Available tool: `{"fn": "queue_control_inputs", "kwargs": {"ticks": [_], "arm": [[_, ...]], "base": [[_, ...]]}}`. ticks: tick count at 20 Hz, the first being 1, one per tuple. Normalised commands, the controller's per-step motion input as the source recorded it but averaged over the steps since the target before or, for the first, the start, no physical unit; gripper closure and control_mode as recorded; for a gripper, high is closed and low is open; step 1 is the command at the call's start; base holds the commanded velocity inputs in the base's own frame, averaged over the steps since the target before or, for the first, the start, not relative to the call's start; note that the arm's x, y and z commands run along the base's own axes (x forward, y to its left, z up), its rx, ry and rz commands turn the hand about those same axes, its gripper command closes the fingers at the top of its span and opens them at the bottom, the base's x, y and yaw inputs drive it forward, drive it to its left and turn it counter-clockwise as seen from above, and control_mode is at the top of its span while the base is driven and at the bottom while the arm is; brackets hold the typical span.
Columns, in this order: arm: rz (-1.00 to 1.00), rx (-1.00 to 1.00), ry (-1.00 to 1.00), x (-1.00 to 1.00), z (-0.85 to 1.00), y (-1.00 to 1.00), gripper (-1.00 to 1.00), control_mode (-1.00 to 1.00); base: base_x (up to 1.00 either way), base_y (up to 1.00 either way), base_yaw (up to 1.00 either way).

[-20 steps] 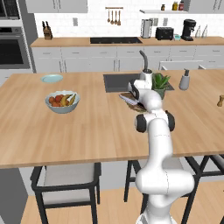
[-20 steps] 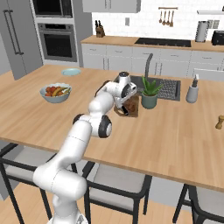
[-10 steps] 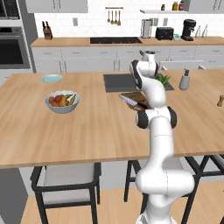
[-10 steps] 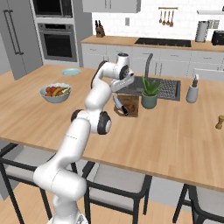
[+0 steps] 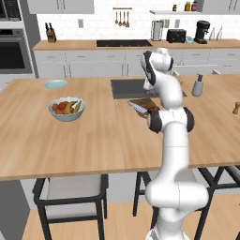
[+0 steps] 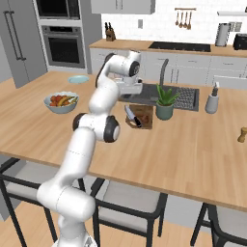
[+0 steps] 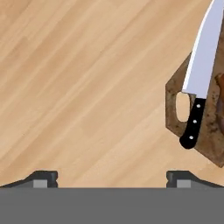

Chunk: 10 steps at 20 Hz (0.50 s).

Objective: Pick up the knife from the drawer and place it on the cutting board. Then place the meat from the plate to the cutting board.

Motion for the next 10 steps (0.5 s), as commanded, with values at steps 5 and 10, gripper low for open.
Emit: {"fn": "queue_control_inputs", "kwargs": {"ticks": [5, 10], "arm": [[-0.11, 0.04, 0.04, -1.00, 0.31, 0.39, -1.00, -1.00], [-0.14, 0.00, -0.15, -1.00, 0.03, 0.27, -1.00, -1.00]], "base": [[0.00, 0.00, 0.00], [0.00, 0.00, 0.00]]}}
